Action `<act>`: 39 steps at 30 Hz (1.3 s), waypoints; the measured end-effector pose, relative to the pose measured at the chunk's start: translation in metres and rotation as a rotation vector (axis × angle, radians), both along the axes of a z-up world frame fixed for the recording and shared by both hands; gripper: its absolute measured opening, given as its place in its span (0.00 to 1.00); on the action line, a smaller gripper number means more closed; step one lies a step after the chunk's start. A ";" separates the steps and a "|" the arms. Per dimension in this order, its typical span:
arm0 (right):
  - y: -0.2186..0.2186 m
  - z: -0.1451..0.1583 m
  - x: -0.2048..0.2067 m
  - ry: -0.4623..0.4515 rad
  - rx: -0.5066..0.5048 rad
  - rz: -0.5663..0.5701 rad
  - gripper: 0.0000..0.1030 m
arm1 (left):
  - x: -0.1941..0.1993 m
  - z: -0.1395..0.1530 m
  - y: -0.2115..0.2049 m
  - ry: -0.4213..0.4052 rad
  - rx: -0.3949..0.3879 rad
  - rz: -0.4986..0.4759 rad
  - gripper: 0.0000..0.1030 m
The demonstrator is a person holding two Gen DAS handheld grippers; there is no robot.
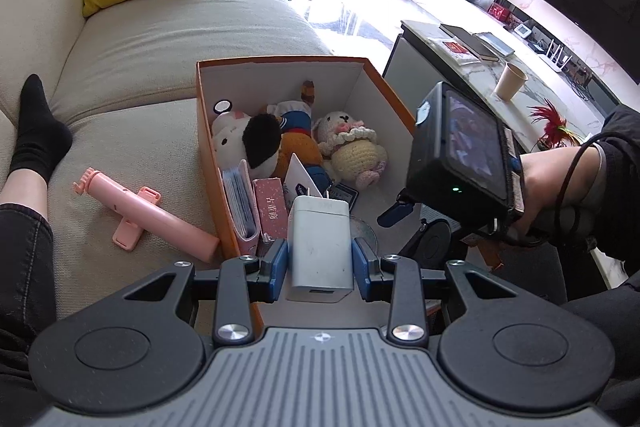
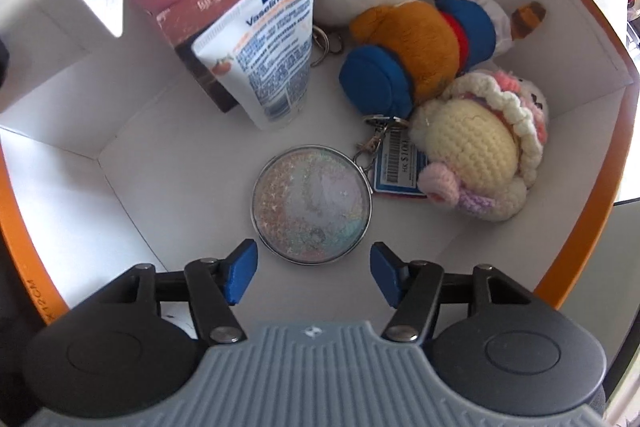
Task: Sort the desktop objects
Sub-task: 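Lower the charger plug onto the mirror in the box with the left tool and release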
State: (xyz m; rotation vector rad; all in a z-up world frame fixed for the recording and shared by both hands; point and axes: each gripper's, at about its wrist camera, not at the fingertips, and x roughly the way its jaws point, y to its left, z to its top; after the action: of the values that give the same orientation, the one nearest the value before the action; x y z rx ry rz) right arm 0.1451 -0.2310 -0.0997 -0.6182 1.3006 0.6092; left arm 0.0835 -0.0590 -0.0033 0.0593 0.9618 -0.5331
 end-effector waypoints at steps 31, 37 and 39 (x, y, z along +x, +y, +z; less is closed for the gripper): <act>-0.026 0.033 0.010 -0.002 0.138 0.214 0.39 | 0.037 -0.059 -0.056 0.182 -0.010 0.128 0.38; -0.030 0.025 0.018 0.028 0.156 0.229 0.30 | 0.049 -0.073 -0.062 0.174 -0.001 0.221 0.38; -0.028 0.023 0.022 0.029 0.154 0.234 0.28 | 0.050 -0.079 -0.064 0.173 0.006 0.239 0.38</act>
State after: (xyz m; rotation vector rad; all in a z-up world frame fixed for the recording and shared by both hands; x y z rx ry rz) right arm 0.1670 -0.2593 -0.0762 -0.6403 1.2039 0.9045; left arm 0.1339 -0.1232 -0.0825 -0.0966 1.1217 -0.3183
